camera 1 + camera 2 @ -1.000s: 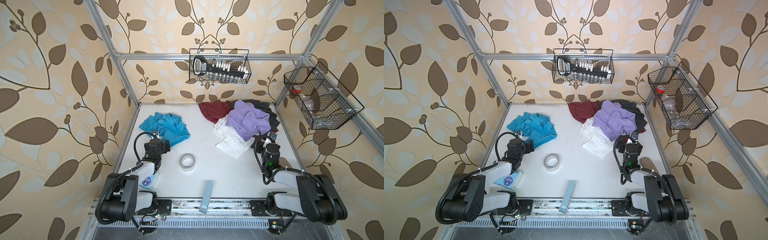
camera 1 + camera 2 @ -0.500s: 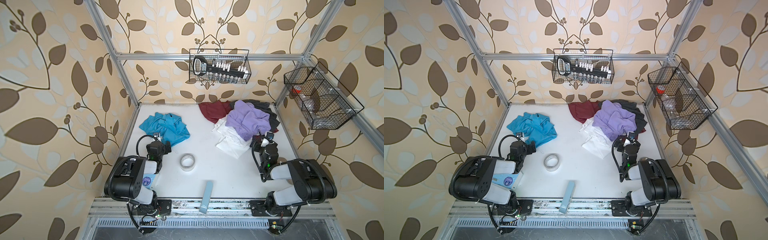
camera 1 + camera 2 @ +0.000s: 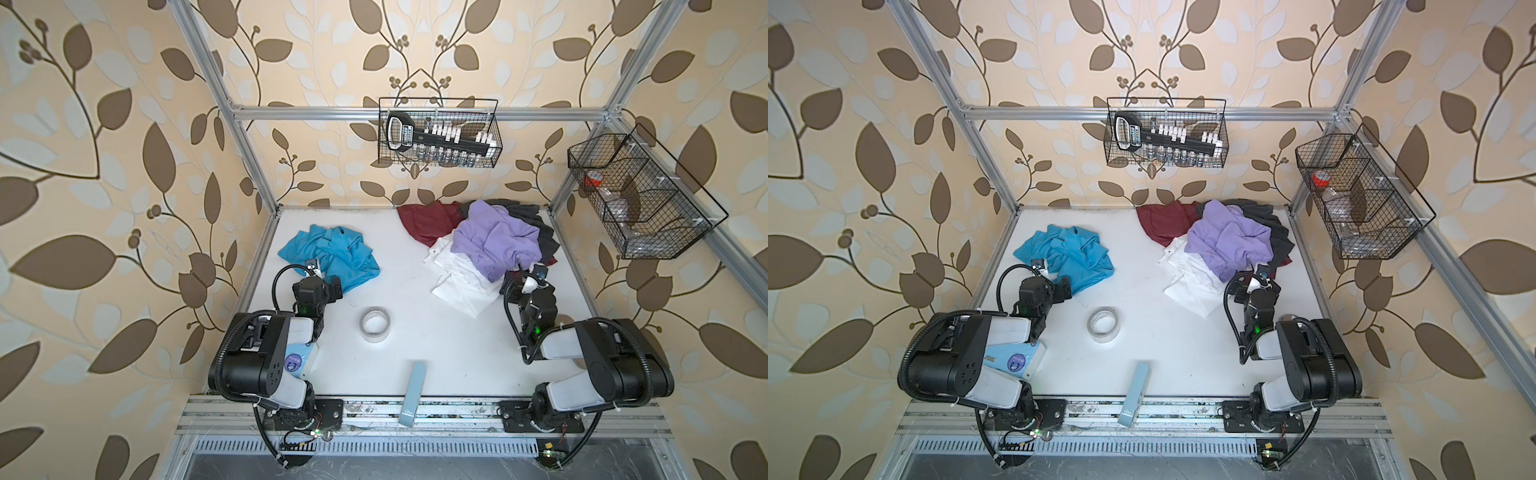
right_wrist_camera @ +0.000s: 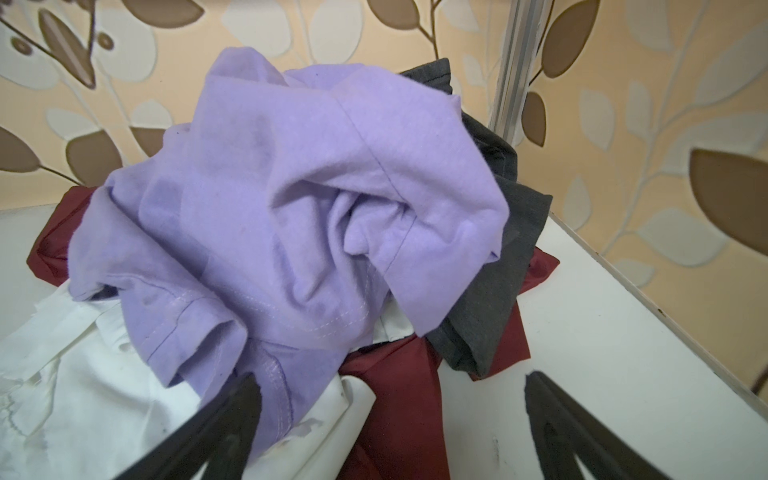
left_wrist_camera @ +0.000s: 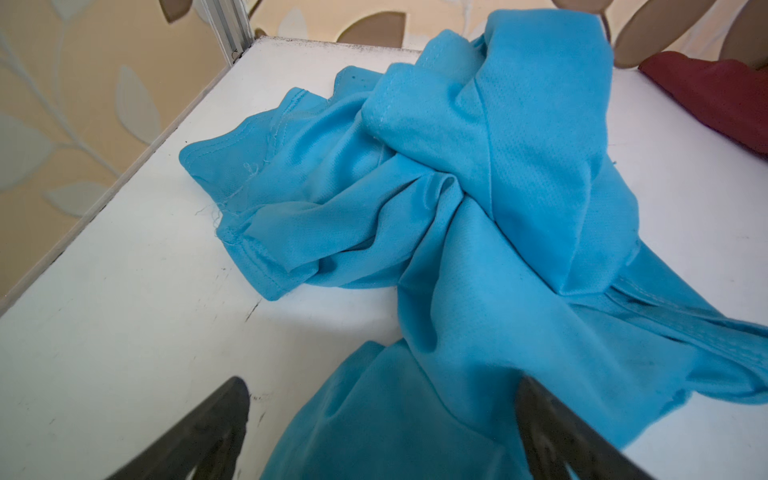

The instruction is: Pick out a specific cloth from the pile

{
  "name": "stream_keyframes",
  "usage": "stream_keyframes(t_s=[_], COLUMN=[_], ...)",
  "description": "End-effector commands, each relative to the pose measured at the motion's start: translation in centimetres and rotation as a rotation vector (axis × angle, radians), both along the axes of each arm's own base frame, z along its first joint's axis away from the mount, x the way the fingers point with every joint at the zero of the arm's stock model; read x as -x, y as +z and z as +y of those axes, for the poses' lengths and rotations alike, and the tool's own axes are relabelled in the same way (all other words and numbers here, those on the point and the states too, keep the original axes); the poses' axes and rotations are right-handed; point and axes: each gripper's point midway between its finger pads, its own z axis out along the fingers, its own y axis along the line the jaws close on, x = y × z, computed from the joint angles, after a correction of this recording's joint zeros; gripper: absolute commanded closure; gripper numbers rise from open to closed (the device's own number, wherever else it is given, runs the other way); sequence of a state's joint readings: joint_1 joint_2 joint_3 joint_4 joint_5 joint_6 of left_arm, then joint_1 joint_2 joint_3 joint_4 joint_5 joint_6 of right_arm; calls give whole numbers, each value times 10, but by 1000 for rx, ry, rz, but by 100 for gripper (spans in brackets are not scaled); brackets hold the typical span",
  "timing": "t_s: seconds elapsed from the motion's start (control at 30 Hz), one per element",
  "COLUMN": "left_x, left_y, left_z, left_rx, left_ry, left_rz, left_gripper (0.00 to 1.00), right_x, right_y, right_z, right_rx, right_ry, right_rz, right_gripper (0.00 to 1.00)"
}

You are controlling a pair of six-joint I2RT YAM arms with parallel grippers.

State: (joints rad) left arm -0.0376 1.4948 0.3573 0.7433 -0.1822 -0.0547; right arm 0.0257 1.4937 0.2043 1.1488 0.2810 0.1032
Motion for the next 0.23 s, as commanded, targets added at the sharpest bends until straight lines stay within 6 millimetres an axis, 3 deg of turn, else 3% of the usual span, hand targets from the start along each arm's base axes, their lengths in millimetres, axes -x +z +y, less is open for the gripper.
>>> stream_keyframes(t_s=[0.0,0.2], left_x=[-7,-7], left_y=[10,10], left_z=[1,1], left_rx=[-3,-4], left_ry=[-5,-4], left_rz=[-30,-29], left_gripper=[1,1], right_x=[-3,-3], right_y=[8,8], right_z=[0,0], right_rx=[5,5], right_ry=[5,4], right_rz=[-29,-29], right_gripper=[0,0])
